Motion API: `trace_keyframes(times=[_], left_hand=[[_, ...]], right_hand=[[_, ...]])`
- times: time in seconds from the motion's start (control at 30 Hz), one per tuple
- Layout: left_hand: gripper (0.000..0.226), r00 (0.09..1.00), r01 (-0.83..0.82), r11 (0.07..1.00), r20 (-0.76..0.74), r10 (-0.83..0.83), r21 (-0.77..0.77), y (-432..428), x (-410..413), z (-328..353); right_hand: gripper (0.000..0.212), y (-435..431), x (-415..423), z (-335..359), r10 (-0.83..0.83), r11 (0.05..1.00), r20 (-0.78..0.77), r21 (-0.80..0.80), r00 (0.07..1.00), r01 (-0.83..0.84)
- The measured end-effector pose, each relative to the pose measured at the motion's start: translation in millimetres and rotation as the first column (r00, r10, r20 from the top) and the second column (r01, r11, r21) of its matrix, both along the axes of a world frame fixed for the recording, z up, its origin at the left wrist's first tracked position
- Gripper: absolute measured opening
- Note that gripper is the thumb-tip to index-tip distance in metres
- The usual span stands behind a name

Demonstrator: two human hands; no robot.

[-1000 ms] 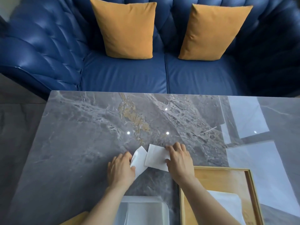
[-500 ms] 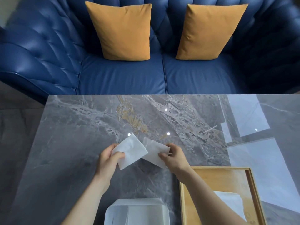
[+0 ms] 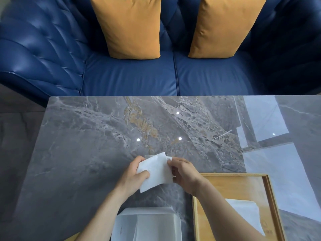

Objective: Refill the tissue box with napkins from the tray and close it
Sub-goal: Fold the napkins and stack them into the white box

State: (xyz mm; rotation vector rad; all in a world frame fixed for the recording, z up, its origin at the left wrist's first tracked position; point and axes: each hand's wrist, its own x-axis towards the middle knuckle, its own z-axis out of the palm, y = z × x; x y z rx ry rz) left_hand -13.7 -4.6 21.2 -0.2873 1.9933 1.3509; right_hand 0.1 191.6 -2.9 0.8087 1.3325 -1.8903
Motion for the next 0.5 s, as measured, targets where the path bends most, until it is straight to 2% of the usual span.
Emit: trace_keyframes(times=[0.13,0.23,0.37,0.5], left_hand=[[0.015,0.998,0.048,0.999,-0.035,-0.048,-0.022,2,1,-2],[0.014,0.998,0.048,0.999,-0.042,-0.049,-0.023,1,1,-1],[0.015,0.989,0.111,0.989,-0.09,-0.12,-0.1,-2,0,0],[0.013,0.979,0.138,0.978,-0.126,-0.158,-0.154,2,-1,4]], right_hand=[[0.037,-6,4,-3,-0.06,0.996,0.077,-0.061,0.995,0.065],[0.032,-5,6,-2,-0.055,0.996,0.076,-0.065,0.996,0.06],[0.049,-3,8,3,-0.028,0.997,0.066,-0.063,0.997,0.032],[0.052,-1,12,8,0.01,0.998,0.04,-0.064,0.999,-0.008]])
